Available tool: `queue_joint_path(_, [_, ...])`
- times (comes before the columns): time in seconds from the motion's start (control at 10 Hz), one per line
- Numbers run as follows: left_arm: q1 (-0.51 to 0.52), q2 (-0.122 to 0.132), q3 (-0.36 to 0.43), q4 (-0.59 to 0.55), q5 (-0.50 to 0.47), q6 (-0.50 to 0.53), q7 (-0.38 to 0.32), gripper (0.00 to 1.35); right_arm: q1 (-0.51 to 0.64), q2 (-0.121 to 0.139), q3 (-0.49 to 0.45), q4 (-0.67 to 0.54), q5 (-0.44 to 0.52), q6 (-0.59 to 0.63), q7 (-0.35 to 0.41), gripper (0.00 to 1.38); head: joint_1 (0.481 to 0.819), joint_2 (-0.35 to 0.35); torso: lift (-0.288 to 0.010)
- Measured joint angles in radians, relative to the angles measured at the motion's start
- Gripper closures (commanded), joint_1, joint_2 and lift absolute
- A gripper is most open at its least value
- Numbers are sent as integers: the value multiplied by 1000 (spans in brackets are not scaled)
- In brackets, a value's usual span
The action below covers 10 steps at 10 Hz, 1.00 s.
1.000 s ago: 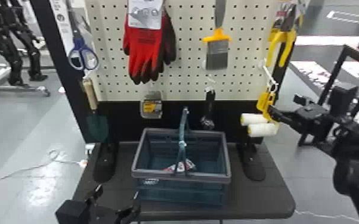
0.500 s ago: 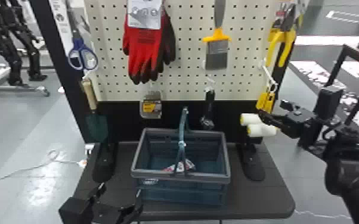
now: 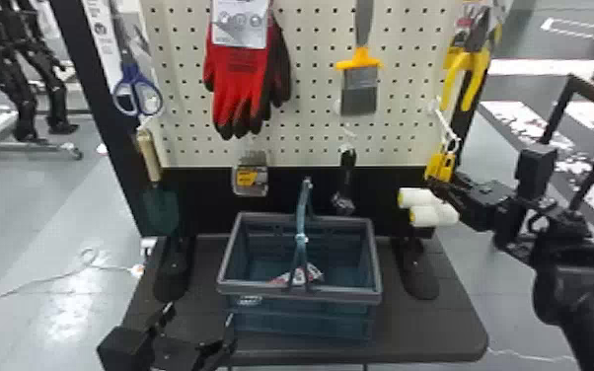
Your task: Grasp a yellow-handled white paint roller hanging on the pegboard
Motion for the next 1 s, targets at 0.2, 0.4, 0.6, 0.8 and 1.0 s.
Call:
queue_joint_path(0.2, [-1,1,0,1,1,-1,-2,151,4,-2,0,-3,7,-10,1,1296,549,0,-100])
queue_joint_path(0.4, [-1,1,0,2,1,-1,-2,151,7,-3,0,-4,5,-12,1,1296,549,0,-100])
queue_joint_path(0.6, [-2,1,0,3,1,-1,-2,151,8,-3,0,-4,5,-12,1,1297,549,0,-100])
queue_joint_path(0.8, [-2,1,0,3,1,-1,-2,151,8,-3,0,-4,4,-12,1,1296,549,0,-100])
queue_joint_path(1.0, [-2,1,0,3,1,-2,-2,151,8,-3,0,-2,4,-12,1,1296,549,0,-100])
